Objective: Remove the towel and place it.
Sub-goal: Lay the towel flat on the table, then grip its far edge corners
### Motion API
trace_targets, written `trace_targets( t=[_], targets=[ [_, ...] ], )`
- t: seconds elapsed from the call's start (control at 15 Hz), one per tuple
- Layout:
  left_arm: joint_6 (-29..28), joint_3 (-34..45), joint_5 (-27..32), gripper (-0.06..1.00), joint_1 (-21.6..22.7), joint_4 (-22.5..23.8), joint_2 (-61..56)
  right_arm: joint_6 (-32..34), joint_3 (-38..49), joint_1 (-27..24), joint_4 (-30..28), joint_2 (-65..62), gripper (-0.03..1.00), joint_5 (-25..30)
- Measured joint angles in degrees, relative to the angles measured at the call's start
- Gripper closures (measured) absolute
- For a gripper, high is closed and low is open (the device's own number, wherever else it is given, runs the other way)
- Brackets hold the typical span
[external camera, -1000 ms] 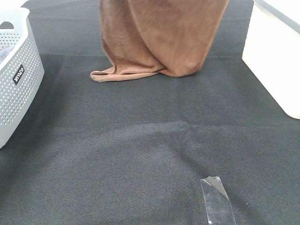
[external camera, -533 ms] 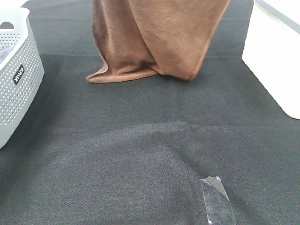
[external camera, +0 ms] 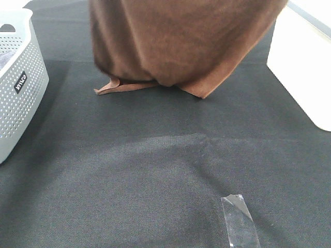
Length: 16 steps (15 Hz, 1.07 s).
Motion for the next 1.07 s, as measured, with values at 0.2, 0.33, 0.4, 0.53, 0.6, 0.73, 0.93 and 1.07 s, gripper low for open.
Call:
trace_targets(
  t=[0.2,0.33,0.4,0.53,0.6,0.73,0.93,1.07],
  targets=[
    [1.66,17.59,4.41,0.94,0.0,0.0,-13.41,0.29,9.51,0.46,2.64,-6.36,0.97,-0.52],
    [1.49,25.84,5.5,0.94,-0.23,-0.29,-20.4,0.4,13.58,0.52,4.53,-10.54,0.97,1.89],
    [0.86,29.85,5.9,0.94,-0.29,-0.34,-23.89,0.4,15.47,0.52,5.27,-12.61,0.97,2.98],
    [-0.86,36.9,6.07,0.94,-0.29,-0.4,-30.37,0.06,18.91,0.52,6.65,-16.62,0.97,5.04],
    [-1.89,40.16,6.13,0.94,-0.29,-0.46,-33.52,-0.06,20.97,0.57,7.1,-18.51,0.97,5.73],
    [-5.04,46.35,6.13,0.94,-0.29,-0.63,-40.51,-0.06,25.61,0.57,8.37,-22.57,0.97,6.65],
    [-9.97,52.77,4.76,0.94,-0.29,-0.63,-50.42,-0.63,30.83,0.57,10.31,-28.42,0.97,8.65],
    [-13.18,56.38,2.52,0.94,-0.29,-0.63,-56.38,-1.43,33.69,0.97,10.77,-31.51,0.97,9.17]
  ],
)
